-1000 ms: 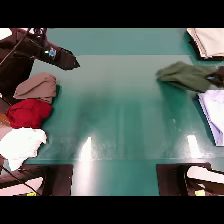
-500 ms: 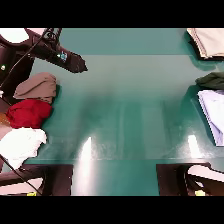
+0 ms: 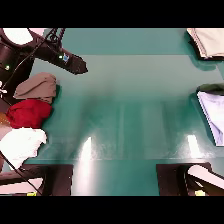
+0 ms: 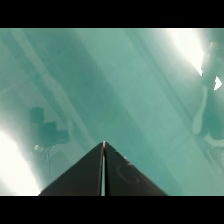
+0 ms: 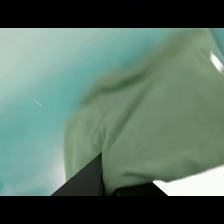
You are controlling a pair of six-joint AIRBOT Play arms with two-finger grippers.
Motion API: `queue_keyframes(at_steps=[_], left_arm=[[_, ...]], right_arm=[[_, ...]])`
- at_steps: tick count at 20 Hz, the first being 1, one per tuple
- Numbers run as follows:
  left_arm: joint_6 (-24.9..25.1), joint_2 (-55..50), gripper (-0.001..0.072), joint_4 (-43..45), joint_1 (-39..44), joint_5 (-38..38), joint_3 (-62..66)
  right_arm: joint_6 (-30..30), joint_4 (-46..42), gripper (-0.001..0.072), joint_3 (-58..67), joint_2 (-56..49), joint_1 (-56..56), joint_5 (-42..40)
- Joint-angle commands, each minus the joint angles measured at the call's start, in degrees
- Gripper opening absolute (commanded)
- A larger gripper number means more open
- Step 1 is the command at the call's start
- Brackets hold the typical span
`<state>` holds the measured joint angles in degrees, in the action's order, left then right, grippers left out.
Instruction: Fold the shirts.
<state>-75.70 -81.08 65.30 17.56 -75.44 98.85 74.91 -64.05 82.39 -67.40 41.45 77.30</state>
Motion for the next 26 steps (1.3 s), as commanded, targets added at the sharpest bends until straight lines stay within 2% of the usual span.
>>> queue_keyframes(at_steps=[1,4,5,6,7,8,10,12,14,15,16,18,19,26], left_arm=[[1.2,0.0,0.0024,0.1,0.0,0.0,0.0],[1.2,0.0,0.0024,0.1,0.0,0.0,0.0],[1.2,0.0,0.0023,0.1,0.0,0.0,0.0],[1.2,0.0,0.0024,0.1,0.0,0.0,0.0],[1.2,0.0,0.0024,0.1,0.0,-0.1,0.0],[1.2,0.0,0.0024,0.1,0.0,-0.3,0.0],[1.2,0.0,0.0023,0.0,0.0,-0.5,0.0],[1.2,0.0,0.0024,0.1,0.0,-0.3,0.0],[1.1,0.0,0.0024,0.1,0.0,-0.2,0.0],[1.0,0.0,0.0024,0.1,0.0,-1.2,0.0],[0.6,0.0,0.0024,-0.2,0.0,-2.7,0.0],[0.7,0.0,0.0024,-0.3,0.0,-2.9,0.0],[0.7,0.0,0.0024,-0.3,0.0,-2.9,0.0],[0.7,0.0,0.0024,-0.3,0.0,-2.9,0.0]], right_arm=[[4.0,-13.9,0.0017,-7.1,5.6,0.0,1.6],[6.8,-25.9,0.0038,-11.9,8.2,0.0,3.4],[7.0,-29.2,0.0216,-13.0,8.3,0.0,4.7],[7.1,-31.6,0.0425,-14.0,8.3,0.0,5.7],[7.1,-33.8,0.0520,-14.9,8.3,0.0,6.2],[7.2,-35.6,0.0534,-15.7,8.3,0.0,6.9],[7.2,-36.5,0.0534,-16.0,8.3,0.0,7.7],[10.2,-34.9,0.0533,-15.1,8.5,-0.7,8.3],[11.1,-28.4,0.0529,-13.5,8.8,-3.0,9.6],[11.1,-24.9,0.0500,-13.3,9.5,-4.6,9.9],[11.0,-21.0,0.0378,-13.3,10.5,-6.7,9.7],[11.0,-16.9,0.0077,-13.3,12.6,-11.7,8.6],[11.0,-16.5,0.0020,-13.3,13.7,-14.5,7.6],[10.9,-17.0,0.0020,-13.3,17.1,-33.3,2.2]])
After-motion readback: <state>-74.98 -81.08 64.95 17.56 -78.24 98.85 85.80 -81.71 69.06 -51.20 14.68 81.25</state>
